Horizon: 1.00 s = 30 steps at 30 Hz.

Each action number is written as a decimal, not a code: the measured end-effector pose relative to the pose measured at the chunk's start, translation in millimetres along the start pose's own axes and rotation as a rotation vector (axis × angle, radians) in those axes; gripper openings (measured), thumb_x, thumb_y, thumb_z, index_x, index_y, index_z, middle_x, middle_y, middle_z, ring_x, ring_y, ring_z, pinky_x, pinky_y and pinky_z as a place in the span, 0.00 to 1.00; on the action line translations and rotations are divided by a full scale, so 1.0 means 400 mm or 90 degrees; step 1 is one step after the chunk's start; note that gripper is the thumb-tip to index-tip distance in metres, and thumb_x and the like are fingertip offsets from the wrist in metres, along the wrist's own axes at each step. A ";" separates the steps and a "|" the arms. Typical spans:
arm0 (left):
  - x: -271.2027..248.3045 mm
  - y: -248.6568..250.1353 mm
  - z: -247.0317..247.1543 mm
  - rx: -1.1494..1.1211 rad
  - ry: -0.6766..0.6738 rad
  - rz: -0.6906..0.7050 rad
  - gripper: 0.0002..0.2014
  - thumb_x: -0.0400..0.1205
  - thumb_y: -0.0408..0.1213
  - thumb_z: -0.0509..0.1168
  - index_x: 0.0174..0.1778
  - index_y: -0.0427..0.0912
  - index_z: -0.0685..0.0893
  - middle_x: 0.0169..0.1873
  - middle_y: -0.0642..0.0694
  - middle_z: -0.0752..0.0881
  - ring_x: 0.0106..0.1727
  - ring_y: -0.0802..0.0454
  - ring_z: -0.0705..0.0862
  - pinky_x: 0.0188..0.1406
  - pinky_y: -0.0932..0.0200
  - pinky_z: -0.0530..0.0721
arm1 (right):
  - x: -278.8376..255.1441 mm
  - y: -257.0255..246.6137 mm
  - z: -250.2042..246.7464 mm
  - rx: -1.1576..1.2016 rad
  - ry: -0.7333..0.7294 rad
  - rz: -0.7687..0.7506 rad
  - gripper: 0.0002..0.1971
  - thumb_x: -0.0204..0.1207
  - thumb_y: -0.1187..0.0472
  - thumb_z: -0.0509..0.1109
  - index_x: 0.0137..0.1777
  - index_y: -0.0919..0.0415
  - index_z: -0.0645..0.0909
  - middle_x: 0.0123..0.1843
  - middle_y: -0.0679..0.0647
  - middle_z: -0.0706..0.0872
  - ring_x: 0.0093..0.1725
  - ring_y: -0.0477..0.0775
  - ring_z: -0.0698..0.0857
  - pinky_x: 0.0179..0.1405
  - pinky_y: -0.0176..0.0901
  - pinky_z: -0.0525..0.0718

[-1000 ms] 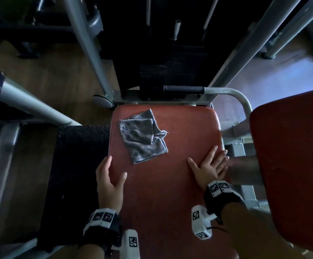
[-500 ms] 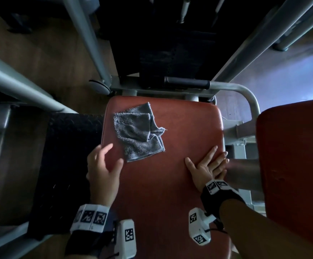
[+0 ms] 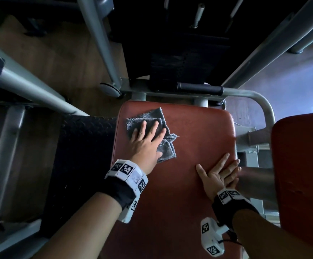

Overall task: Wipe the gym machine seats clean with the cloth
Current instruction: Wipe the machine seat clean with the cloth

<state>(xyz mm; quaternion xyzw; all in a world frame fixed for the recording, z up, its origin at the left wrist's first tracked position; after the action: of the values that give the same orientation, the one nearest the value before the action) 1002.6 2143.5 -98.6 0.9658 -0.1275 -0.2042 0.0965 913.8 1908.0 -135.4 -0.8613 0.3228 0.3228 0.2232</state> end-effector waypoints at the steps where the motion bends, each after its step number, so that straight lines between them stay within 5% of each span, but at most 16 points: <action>1: 0.006 -0.004 0.003 0.020 -0.007 0.006 0.37 0.85 0.54 0.58 0.86 0.59 0.45 0.86 0.53 0.41 0.86 0.41 0.37 0.84 0.41 0.40 | -0.002 -0.001 -0.001 0.001 0.001 0.001 0.54 0.72 0.26 0.55 0.75 0.44 0.14 0.77 0.56 0.15 0.80 0.59 0.23 0.80 0.59 0.30; 12: 0.085 -0.078 -0.023 0.026 0.015 -0.029 0.39 0.80 0.69 0.54 0.83 0.70 0.40 0.85 0.58 0.36 0.85 0.45 0.33 0.84 0.41 0.39 | -0.007 -0.004 -0.010 0.013 0.024 -0.005 0.53 0.73 0.27 0.56 0.79 0.47 0.20 0.80 0.59 0.19 0.81 0.59 0.25 0.80 0.58 0.31; 17: 0.127 -0.169 -0.069 -0.026 0.092 -0.101 0.40 0.80 0.67 0.58 0.85 0.61 0.49 0.87 0.50 0.43 0.86 0.38 0.43 0.83 0.38 0.48 | -0.001 -0.002 -0.004 0.012 0.041 -0.004 0.53 0.72 0.27 0.57 0.79 0.46 0.20 0.81 0.58 0.20 0.81 0.59 0.26 0.80 0.58 0.31; 24: 0.114 -0.285 -0.077 -0.333 0.070 -0.324 0.42 0.81 0.58 0.66 0.86 0.55 0.51 0.79 0.37 0.65 0.75 0.34 0.72 0.71 0.42 0.73 | 0.001 0.001 -0.001 0.018 0.037 -0.014 0.53 0.73 0.27 0.56 0.78 0.45 0.19 0.79 0.58 0.18 0.81 0.58 0.25 0.80 0.58 0.31; 27: 0.041 -0.270 -0.066 -0.345 0.112 -0.332 0.43 0.81 0.56 0.66 0.87 0.51 0.50 0.79 0.36 0.67 0.75 0.34 0.72 0.70 0.42 0.73 | 0.003 0.006 0.002 0.012 0.037 -0.016 0.53 0.72 0.26 0.55 0.77 0.44 0.17 0.79 0.58 0.17 0.81 0.58 0.25 0.80 0.58 0.31; 30: -0.039 -0.235 -0.030 -0.338 0.107 -0.326 0.46 0.80 0.54 0.68 0.87 0.52 0.45 0.85 0.39 0.55 0.81 0.36 0.66 0.73 0.42 0.71 | 0.003 0.005 0.002 0.008 0.043 -0.018 0.52 0.73 0.26 0.53 0.77 0.45 0.17 0.78 0.58 0.17 0.81 0.58 0.25 0.81 0.59 0.32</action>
<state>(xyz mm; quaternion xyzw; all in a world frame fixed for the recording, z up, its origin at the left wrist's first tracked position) 1013.3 2238.7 -104.4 0.9213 0.1835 -0.1674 0.2993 912.9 1906.5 -137.2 -0.8748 0.3199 0.2880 0.2224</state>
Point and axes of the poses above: each hand's wrist, its own x-axis towards the middle knuckle, its own z-axis out of the palm, y = z × x, the point moved 8 cm from there along x, towards the middle knuckle
